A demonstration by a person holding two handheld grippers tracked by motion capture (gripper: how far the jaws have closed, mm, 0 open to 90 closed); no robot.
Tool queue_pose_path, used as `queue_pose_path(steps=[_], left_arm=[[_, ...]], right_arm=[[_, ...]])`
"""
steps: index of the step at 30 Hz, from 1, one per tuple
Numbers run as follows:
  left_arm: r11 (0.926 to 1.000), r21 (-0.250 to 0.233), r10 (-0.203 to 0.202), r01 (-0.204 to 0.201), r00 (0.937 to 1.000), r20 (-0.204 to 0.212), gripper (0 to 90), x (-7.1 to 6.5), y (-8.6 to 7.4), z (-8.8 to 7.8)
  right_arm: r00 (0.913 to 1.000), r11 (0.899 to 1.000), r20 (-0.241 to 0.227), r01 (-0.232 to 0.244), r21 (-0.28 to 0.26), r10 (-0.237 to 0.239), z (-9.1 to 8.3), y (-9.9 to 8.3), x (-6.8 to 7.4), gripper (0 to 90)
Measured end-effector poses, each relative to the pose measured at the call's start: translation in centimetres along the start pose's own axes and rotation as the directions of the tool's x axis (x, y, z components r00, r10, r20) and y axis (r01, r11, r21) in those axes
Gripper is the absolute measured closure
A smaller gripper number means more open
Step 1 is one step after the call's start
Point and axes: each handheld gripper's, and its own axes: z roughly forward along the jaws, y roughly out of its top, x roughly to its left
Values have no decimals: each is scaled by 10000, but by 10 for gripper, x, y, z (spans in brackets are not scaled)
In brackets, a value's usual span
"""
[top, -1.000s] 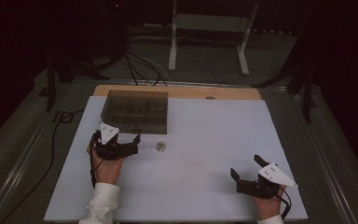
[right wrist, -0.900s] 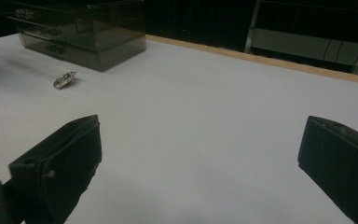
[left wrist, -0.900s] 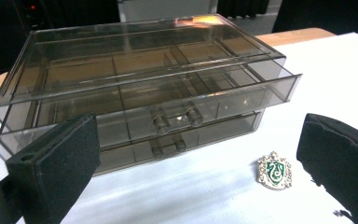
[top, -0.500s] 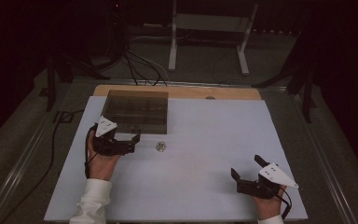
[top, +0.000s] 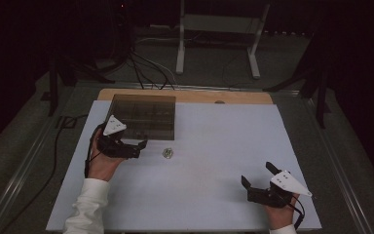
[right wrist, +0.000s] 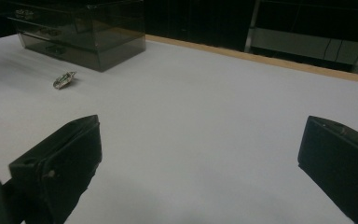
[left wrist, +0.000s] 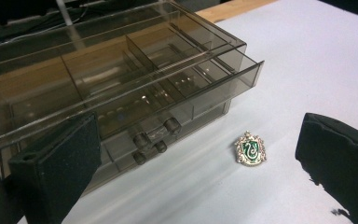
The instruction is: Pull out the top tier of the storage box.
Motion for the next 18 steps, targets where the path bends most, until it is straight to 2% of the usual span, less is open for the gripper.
queue_pose_path(steps=[8, 18], left_arm=[[9987, 364, 354, -356, 9994, 67, 42, 7, 11, 5], [9976, 442, 513, -534, 9976, 465, 34, 10, 16, 11]], right_arm=[[10000, 10000, -3, -20, 1, 20, 0, 0, 0, 0], [10000, 10000, -16, -16, -2, 16, 0, 0, 0, 0]])
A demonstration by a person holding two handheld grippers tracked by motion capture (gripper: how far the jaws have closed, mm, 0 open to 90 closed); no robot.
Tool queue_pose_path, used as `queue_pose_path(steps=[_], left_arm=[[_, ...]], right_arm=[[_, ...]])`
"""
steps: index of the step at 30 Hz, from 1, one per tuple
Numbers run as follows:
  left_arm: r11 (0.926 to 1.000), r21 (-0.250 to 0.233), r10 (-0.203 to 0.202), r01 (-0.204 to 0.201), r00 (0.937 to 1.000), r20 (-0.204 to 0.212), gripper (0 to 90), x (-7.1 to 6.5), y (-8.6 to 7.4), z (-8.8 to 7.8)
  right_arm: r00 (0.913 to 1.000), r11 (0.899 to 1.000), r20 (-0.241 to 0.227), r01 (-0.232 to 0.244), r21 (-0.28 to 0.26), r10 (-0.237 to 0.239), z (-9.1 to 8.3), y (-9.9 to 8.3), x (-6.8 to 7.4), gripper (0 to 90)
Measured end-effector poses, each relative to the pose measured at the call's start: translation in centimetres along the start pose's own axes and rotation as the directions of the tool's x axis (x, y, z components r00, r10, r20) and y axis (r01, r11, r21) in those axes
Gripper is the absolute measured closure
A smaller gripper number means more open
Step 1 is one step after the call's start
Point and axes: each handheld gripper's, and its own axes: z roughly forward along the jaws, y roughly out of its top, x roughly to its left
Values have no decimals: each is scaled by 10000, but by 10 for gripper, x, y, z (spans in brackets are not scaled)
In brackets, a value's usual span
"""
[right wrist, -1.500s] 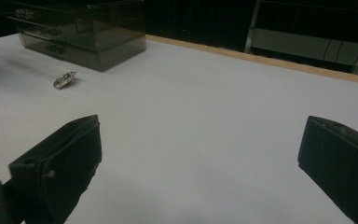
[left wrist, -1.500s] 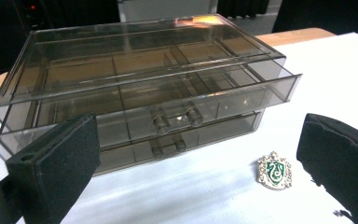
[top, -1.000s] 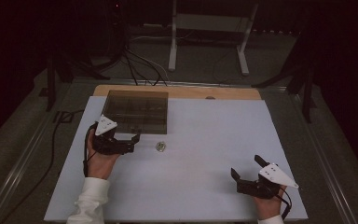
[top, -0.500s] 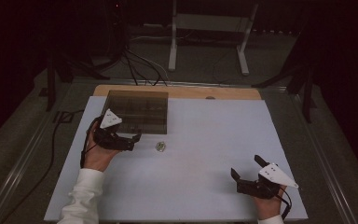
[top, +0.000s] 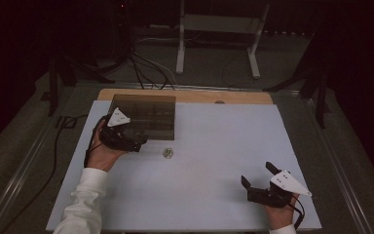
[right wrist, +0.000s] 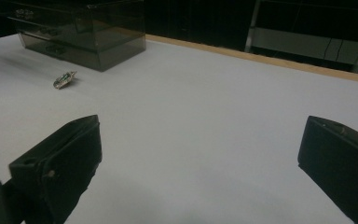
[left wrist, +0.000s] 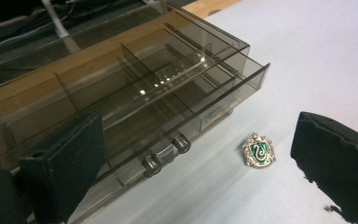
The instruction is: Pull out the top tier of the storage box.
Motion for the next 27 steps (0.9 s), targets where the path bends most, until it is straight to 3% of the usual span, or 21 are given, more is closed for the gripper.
queue_pose_path(steps=[15, 20, 27], left_arm=[[9986, 454, 256, -277, 9985, 476, 5, 7, 1, 11], [9950, 803, 556, -593, 9973, 476, 8, 6, 3, 19], [9881, 1156, 984, -1013, 9947, 308, 139, 4, 4, 29]], right_arm=[[10000, 10000, -24, 18, 34, -18, 1, 0, 0, 0], [10000, 10000, -30, 9, 28, -9, 1, 0, 0, 0], [10000, 10000, -8, 4, 23, -4, 0, 0, 0, 0]])
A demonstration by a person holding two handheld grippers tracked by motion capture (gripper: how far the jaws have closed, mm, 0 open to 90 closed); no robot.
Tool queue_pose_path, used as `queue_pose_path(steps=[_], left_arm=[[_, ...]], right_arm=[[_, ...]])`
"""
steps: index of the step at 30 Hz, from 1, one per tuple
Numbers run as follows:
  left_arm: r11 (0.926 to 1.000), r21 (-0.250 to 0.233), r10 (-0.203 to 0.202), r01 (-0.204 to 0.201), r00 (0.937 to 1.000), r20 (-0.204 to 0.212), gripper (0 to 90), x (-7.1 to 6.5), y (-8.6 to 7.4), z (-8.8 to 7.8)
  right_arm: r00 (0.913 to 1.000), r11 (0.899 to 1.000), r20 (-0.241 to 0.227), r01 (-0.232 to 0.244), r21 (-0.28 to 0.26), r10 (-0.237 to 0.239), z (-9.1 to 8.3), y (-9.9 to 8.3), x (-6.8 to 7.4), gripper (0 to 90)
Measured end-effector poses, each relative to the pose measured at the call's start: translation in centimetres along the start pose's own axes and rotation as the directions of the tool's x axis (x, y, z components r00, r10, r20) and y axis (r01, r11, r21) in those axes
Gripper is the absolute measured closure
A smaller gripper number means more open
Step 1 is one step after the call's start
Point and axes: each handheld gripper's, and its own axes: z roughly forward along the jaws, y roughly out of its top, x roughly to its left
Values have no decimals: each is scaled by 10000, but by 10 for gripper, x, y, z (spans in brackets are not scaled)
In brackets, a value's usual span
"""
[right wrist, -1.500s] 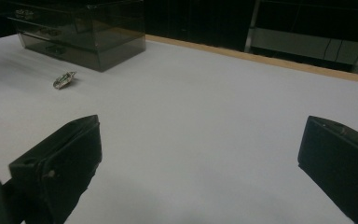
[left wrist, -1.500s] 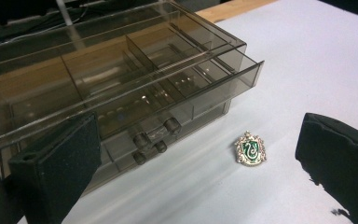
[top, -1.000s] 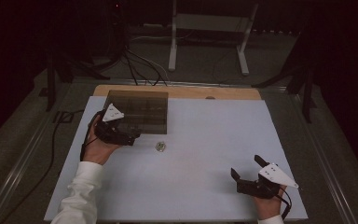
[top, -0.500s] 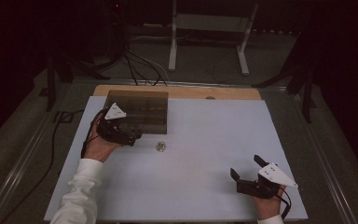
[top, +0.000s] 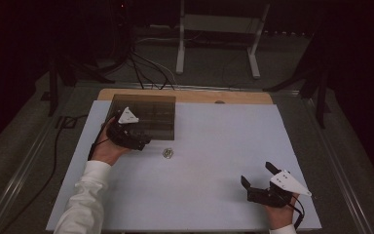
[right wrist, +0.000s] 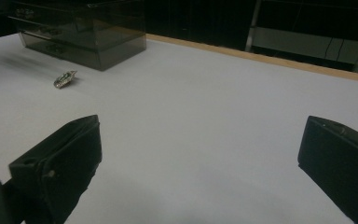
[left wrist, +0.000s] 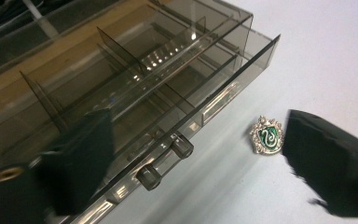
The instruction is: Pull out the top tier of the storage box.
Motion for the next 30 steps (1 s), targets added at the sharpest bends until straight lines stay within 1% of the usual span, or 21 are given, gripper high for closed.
queue_pose_path(steps=[4, 6, 8, 9, 13, 15, 18, 21, 25, 28, 30], left_arm=[[9988, 415, 257, -251, 9996, -130, 176, 2, 1, 6], [9984, 477, 308, -303, 9995, -112, 221, 4, 2, 7], [9971, 611, 471, -458, 9987, -214, 249, 4, 3, 9], [9964, 637, 560, -550, 9983, -137, 262, 4, 4, 10], [9950, 693, 727, -717, 9973, -109, 333, 5, 4, 10], [9947, 711, 749, -743, 9972, -54, 358, 6, 3, 10], [9928, 850, 854, -842, 9963, -112, 387, 7, 1, 11], [9934, 808, 830, -819, 9965, -105, 415, 8, 1, 10], [9929, 824, 862, -855, 9963, -47, 480, 10, 0, 7], [9921, 901, 874, -873, 9962, 24, 497, 10, -1, 5], [9918, 932, 882, -873, 9961, -59, 496, 11, -1, 6]], right_arm=[[10000, 10000, 2, 0, -4, 0, 0, 0, 0, 0], [10000, 10000, 0, -1, -7, 1, 0, 0, 0, 0], [10000, 10000, 9, -20, -18, 20, 0, 0, 0, 0], [10000, 10000, 10, -16, -13, 16, 0, 0, 0, 0], [10000, 10000, 11, -19, -19, 19, 0, 0, 0, 0], [10000, 10000, 6, -21, -15, 21, 0, 0, 0, 0], [10000, 10000, 1, -25, -23, 25, 0, 0, 0, 0], [10000, 10000, -2, -32, -15, 32, 0, 0, 0, 0], [10000, 10000, 6, -24, -26, 24, 0, 0, 0, 0], [10000, 10000, 14, -24, -17, 24, 0, 0, -1, 0], [10000, 10000, 4, -16, -23, 16, 0, 0, 0, 0]])
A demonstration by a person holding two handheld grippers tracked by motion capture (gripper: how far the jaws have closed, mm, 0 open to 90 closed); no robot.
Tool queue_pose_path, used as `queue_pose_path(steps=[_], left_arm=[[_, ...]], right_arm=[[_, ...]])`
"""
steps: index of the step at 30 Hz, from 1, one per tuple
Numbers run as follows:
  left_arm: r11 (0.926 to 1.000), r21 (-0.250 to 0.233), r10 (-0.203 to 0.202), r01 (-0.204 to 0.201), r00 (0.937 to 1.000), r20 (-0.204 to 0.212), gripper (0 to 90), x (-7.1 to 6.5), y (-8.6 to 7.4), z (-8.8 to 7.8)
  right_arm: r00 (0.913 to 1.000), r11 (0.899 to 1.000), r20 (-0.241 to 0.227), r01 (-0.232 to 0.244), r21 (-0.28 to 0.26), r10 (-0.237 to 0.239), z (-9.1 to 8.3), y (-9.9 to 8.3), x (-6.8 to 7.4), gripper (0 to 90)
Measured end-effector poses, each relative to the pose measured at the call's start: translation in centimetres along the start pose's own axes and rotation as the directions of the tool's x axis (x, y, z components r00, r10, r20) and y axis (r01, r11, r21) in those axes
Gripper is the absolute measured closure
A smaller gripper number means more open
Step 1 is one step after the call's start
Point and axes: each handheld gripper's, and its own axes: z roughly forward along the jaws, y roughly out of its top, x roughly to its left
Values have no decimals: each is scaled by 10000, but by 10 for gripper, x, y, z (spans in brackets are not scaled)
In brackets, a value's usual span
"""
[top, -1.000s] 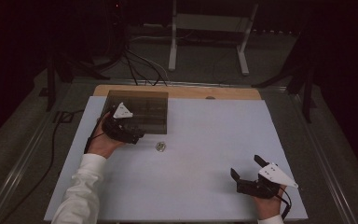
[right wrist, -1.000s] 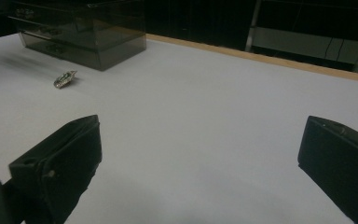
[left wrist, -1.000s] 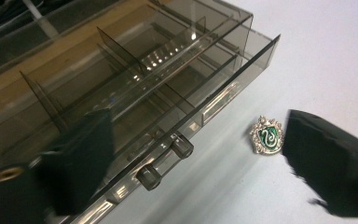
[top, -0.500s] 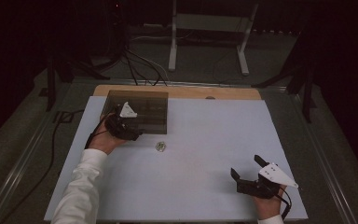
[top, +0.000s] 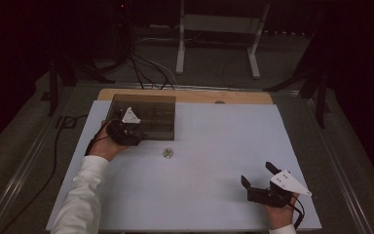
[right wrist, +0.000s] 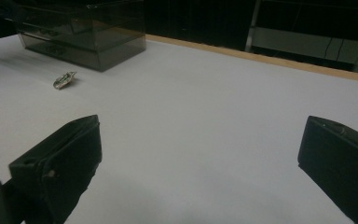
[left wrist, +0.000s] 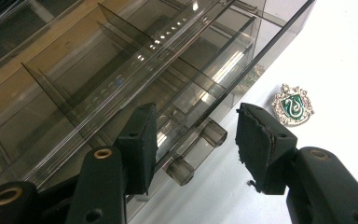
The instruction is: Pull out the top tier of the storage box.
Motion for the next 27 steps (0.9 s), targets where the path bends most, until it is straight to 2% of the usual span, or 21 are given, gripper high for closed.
queue_pose_path(steps=[2, 8, 13, 27], left_arm=[[9999, 131, -31, 33, 9999, -99, 458, 1, -1, 3], [9994, 213, -262, 265, 9996, -119, 471, 4, -3, 7], [9997, 223, -25, 32, 9995, -315, 492, 1, -1, 7], [9996, 268, 120, -113, 9996, -255, 525, -5, -1, 3]], right_arm=[[10000, 10000, -22, 4, 18, -3, 0, 0, 0, 0], [10000, 10000, 5, -32, -7, 32, 0, 0, -1, 0], [10000, 10000, -7, -21, -11, 21, -1, 0, 0, 0], [10000, 10000, 17, -37, -9, 37, -1, 0, -1, 0]])
